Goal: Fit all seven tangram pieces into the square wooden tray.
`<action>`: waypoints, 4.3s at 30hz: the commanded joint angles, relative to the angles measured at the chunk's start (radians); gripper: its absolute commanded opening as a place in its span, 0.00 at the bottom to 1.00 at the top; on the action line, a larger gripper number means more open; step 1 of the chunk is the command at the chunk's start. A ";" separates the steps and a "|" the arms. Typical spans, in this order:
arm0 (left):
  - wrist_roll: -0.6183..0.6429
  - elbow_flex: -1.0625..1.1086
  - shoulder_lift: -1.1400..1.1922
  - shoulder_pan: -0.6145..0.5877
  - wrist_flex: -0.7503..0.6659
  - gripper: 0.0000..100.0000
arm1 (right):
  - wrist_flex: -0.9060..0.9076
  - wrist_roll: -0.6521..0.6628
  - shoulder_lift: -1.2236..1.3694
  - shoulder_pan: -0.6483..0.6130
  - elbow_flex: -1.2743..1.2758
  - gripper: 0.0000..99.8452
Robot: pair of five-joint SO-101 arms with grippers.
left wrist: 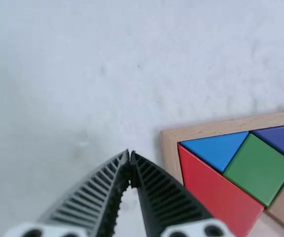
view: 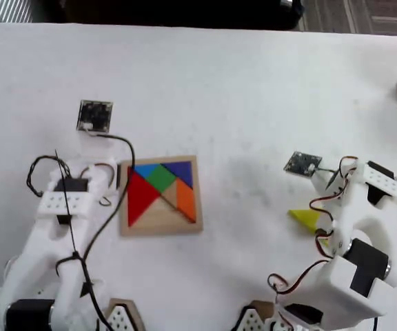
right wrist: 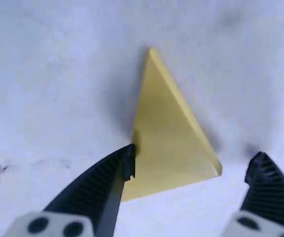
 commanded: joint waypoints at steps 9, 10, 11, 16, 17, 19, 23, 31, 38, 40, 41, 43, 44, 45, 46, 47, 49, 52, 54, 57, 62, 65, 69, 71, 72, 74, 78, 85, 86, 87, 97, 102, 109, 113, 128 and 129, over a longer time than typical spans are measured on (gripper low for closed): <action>-0.011 -0.026 0.001 0.015 -0.020 0.03 | 0.008 0.031 0.059 -0.013 0.000 0.26; -0.011 -0.026 0.001 0.015 -0.020 0.03 | 0.008 0.031 0.058 -0.013 0.000 0.26; -0.011 -0.026 0.001 0.015 -0.020 0.03 | 0.010 0.029 0.056 -0.013 0.000 0.24; -0.011 -0.026 0.001 0.015 -0.020 0.03 | 0.010 0.029 0.051 -0.012 -0.005 0.06; -0.011 -0.026 0.001 0.015 -0.020 0.03 | 0.010 0.029 0.051 -0.010 -0.006 0.05; -0.011 -0.026 0.001 0.015 -0.020 0.03 | 0.010 0.029 0.050 0.001 -0.009 0.06; -0.011 -0.026 0.001 0.015 -0.021 0.03 | 0.058 0.029 0.013 0.019 -0.044 0.06; -0.011 -0.026 0.001 0.015 -0.023 0.03 | 0.232 0.034 -0.091 0.022 -0.101 0.02; -0.011 -0.026 0.001 0.015 -0.025 0.03 | 0.303 0.026 -0.150 0.019 -0.103 0.02; -0.011 -0.026 0.001 0.015 -0.025 0.03 | 0.326 0.026 -0.168 0.019 -0.103 0.02; -0.011 -0.026 0.001 0.015 -0.025 0.03 | 0.340 0.026 -0.180 0.019 -0.103 0.02; -0.011 -0.026 0.001 0.015 -0.025 0.03 | 0.363 0.025 -0.206 0.019 -0.104 0.02; -0.011 -0.026 0.001 0.015 -0.025 0.03 | 0.371 0.023 -0.222 0.019 -0.104 0.02; -0.011 -0.026 0.001 0.015 -0.025 0.03 | 0.374 0.009 -0.239 0.019 -0.104 0.02; -0.011 -0.026 0.001 0.015 -0.025 0.03 | 0.371 -0.020 -0.257 0.019 -0.104 0.02; -0.011 -0.026 0.001 0.015 -0.025 0.03 | 0.371 -0.046 -0.274 0.016 -0.106 0.02; -0.011 -0.026 0.001 0.015 -0.026 0.03 | 0.371 -0.089 -0.306 -0.005 -0.106 0.02; -0.011 -0.026 0.001 0.015 -0.026 0.03 | 0.371 -0.147 -0.334 -0.038 -0.106 0.02; -0.011 -0.026 0.001 0.015 -0.026 0.03 | 0.371 -0.189 -0.346 -0.058 -0.106 0.02; -0.011 -0.026 0.001 0.015 -0.026 0.03 | 0.371 -0.247 -0.343 -0.097 -0.121 0.02; -0.011 -0.026 0.001 0.013 -0.026 0.03 | 0.371 -0.362 -0.337 -0.142 -0.198 0.02; -0.012 -0.028 0.001 0.013 -0.026 0.03 | 0.371 -0.433 -0.337 -0.183 -0.239 0.02; -0.012 -0.028 0.001 0.013 -0.026 0.03 | 0.371 -0.488 -0.337 -0.274 -0.256 0.02; -0.012 -0.028 0.001 0.012 -0.026 0.03 | 0.371 -0.496 -0.337 -0.331 -0.258 0.02; -0.012 -0.028 0.001 0.012 -0.026 0.03 | 0.371 -0.496 -0.337 -0.363 -0.258 0.02; -0.012 -0.028 0.001 0.012 -0.026 0.03 | 0.371 -0.496 -0.337 -0.432 -0.258 0.02; -0.012 -0.028 0.001 0.012 -0.026 0.03 | 0.390 -0.499 -0.337 -0.570 -0.301 0.02; -0.012 -0.029 0.001 0.010 -0.026 0.03 | 0.460 -0.542 -0.334 -0.808 -0.420 0.02; -0.012 -0.032 0.001 0.007 -0.026 0.03 | 0.456 -0.542 -0.334 -0.846 -0.423 0.02; -0.009 -0.034 0.001 -0.004 -0.026 0.03 | 0.456 -0.545 -0.334 -0.880 -0.427 0.02; 0.206 -0.086 -0.001 -0.275 -0.084 0.02 | 0.331 -0.557 -0.260 -1.087 -0.431 0.02; 0.404 -0.078 0.001 -0.418 -0.186 0.02 | 0.208 -0.566 -0.165 -1.142 -0.431 0.02; 0.494 -0.077 0.002 -0.470 -0.196 0.02 | 0.194 -0.526 -0.127 -1.214 -0.427 0.02; 0.493 -0.077 0.002 -0.470 -0.196 0.02 | 0.194 -0.516 -0.116 -1.253 -0.423 0.02; 0.489 -0.077 0.002 -0.467 -0.196 0.02 | 0.116 -0.621 -0.116 -1.320 -0.427 0.02; 0.489 -0.077 0.002 -0.467 -0.196 0.03 | 0.108 -0.635 -0.116 -1.326 -0.417 0.02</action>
